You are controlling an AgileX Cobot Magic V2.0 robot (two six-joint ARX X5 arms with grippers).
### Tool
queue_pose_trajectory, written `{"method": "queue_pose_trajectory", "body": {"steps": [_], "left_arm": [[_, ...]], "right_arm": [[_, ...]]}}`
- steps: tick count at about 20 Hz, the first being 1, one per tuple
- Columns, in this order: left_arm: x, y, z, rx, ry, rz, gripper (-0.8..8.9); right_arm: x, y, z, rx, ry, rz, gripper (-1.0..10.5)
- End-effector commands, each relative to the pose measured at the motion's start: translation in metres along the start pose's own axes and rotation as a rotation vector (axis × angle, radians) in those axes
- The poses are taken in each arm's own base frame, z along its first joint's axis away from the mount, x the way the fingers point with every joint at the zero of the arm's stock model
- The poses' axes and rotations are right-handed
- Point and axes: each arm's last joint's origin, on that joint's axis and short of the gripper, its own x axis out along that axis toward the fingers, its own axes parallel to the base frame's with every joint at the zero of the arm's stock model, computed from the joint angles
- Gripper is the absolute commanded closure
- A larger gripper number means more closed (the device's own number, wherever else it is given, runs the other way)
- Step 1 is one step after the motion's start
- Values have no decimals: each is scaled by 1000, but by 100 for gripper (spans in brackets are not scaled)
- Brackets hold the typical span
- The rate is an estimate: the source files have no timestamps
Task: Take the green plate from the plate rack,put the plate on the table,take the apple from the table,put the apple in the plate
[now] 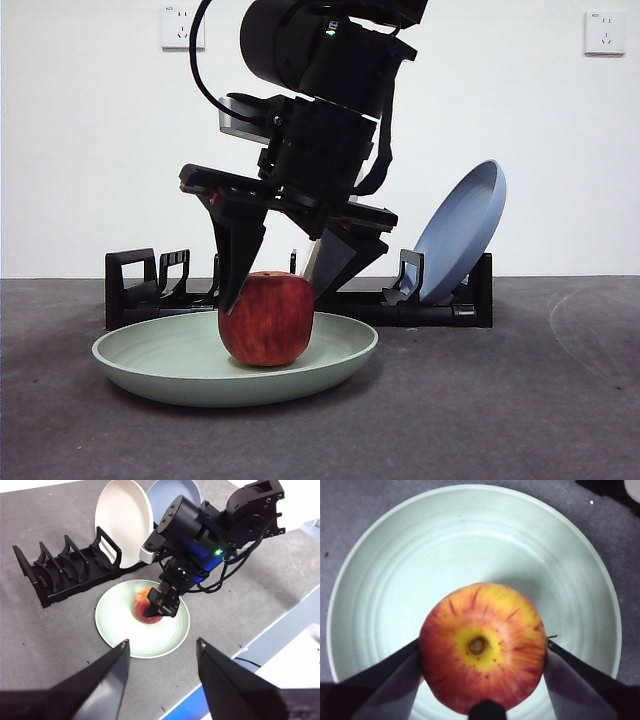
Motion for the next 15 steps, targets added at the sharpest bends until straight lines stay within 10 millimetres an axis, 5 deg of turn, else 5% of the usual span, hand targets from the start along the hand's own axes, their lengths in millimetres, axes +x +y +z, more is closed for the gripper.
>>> {"method": "queue_pose_trajectory", "body": {"steps": [1,8,15], "left_arm": [[0,0,-1,-5,0,2,590],[0,0,0,-5,0,1,590],[0,0,0,-17,-1,1,590]], "right_arm": [[6,0,-3,-6,33,-6,415],[-2,1,3,-4,50,-5,402],[-38,8,31,-11,37,5,407]]}}
